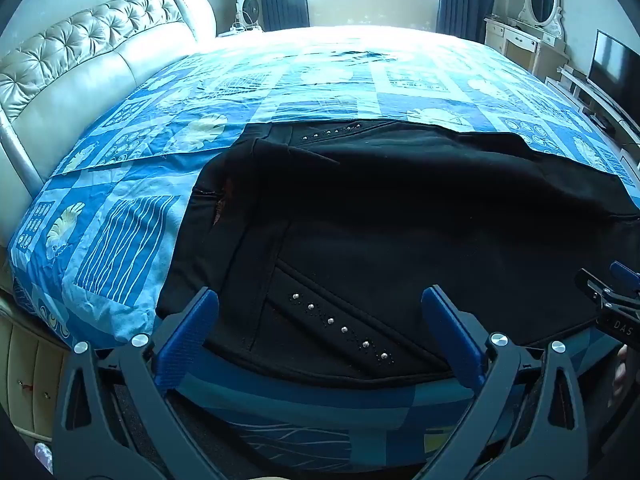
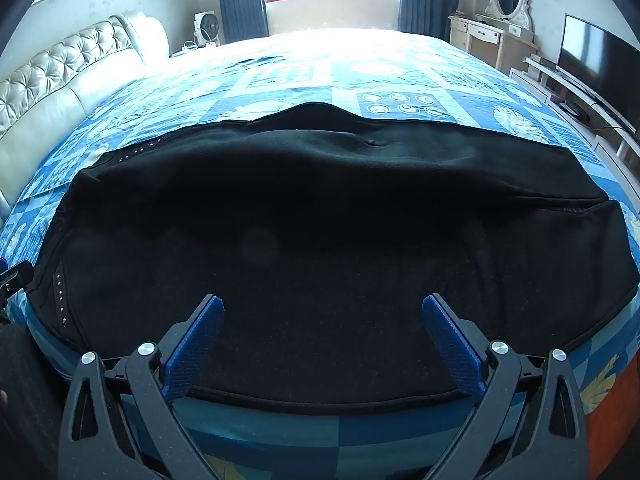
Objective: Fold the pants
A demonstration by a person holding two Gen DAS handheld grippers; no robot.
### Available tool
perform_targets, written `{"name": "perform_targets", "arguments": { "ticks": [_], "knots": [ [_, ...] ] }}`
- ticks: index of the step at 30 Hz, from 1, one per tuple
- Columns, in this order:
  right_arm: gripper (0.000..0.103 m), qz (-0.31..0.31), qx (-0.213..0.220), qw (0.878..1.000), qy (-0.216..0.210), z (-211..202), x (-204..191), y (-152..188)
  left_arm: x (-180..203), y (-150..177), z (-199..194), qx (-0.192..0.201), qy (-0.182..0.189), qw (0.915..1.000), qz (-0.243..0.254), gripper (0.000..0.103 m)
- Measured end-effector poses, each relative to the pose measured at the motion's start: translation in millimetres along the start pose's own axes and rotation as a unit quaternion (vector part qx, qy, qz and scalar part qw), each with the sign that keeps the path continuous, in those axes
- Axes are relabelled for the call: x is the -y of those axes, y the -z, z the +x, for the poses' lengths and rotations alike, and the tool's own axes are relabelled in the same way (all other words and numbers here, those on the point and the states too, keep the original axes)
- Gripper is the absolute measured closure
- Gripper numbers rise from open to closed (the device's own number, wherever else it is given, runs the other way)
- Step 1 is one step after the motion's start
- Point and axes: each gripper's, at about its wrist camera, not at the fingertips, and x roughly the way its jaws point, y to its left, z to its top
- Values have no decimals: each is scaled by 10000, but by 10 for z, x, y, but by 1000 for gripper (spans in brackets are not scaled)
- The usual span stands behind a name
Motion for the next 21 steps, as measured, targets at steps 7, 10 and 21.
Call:
{"name": "perform_targets", "arguments": {
  "ticks": [7, 10, 21],
  "knots": [
    [4, -15, -17, 10000, -20, -8, -9, -6, -14, -14, 19, -8, 0, 10000, 18, 2],
    [4, -3, -11, 10000, -28, -5, -3, -9, 32, 29, 14, 9, 0, 10000, 9, 2],
    [4, -32, -71, 10000, -39, 32, -13, 9, 41, -8, -7, 1, -1, 10000, 16, 2]
  ]
}}
